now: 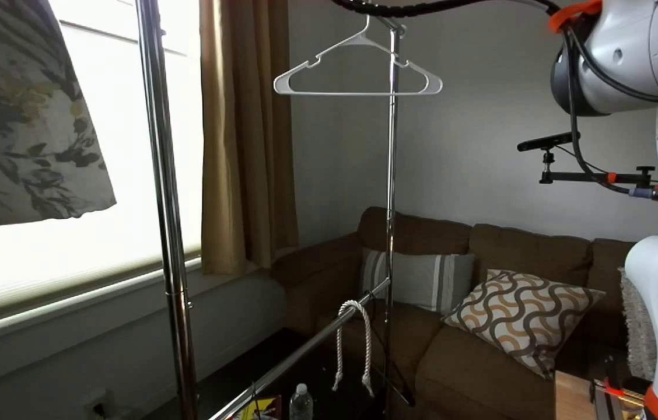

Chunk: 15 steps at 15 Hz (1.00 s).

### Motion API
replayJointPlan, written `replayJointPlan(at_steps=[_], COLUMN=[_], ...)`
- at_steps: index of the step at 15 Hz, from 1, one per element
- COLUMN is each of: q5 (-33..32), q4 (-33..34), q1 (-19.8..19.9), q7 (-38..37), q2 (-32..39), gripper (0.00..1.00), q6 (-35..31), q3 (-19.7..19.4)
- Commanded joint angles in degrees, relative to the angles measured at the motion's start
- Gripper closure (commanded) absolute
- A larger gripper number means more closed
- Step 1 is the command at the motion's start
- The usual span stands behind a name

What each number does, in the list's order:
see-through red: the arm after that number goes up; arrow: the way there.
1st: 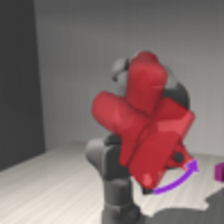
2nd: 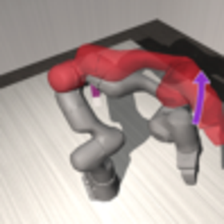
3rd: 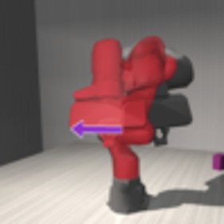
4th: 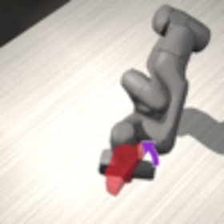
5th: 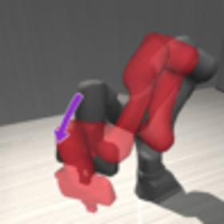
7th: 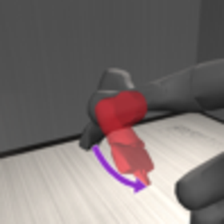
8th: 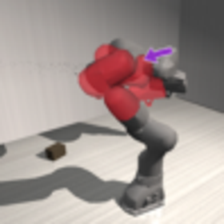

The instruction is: Put the clothing on the top clothing rack

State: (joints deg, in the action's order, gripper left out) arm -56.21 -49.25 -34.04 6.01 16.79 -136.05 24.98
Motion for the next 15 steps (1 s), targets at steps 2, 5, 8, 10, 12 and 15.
replayJointPlan(at_steps=[2, 5, 8, 10, 12, 15], q5=[-8.4, -14.6, -17.6, -16.9, -11.3, -14.5], q4=[8.4, 15.3, 17.7, 19.0, 21.1, 28.7], q1=[-5.4, -9.0, -8.6, -8.6, -10.3, -13.4], q7=[-11.4, -18.6, -21.1, -20.7, -17.5, -24.5], q2=[3.6, 7.1, 9.4, 11.0, 13.0, 16.4], gripper=[0.99, 0.99, 0.99, 0.99, 0.99, 0.99], q6=[-3.1, -1.4, -0.7, -0.7, -0.8, 0.2], q3=[-7.2, -13.0, -13.1, -12.8, -14.9, -21.5])
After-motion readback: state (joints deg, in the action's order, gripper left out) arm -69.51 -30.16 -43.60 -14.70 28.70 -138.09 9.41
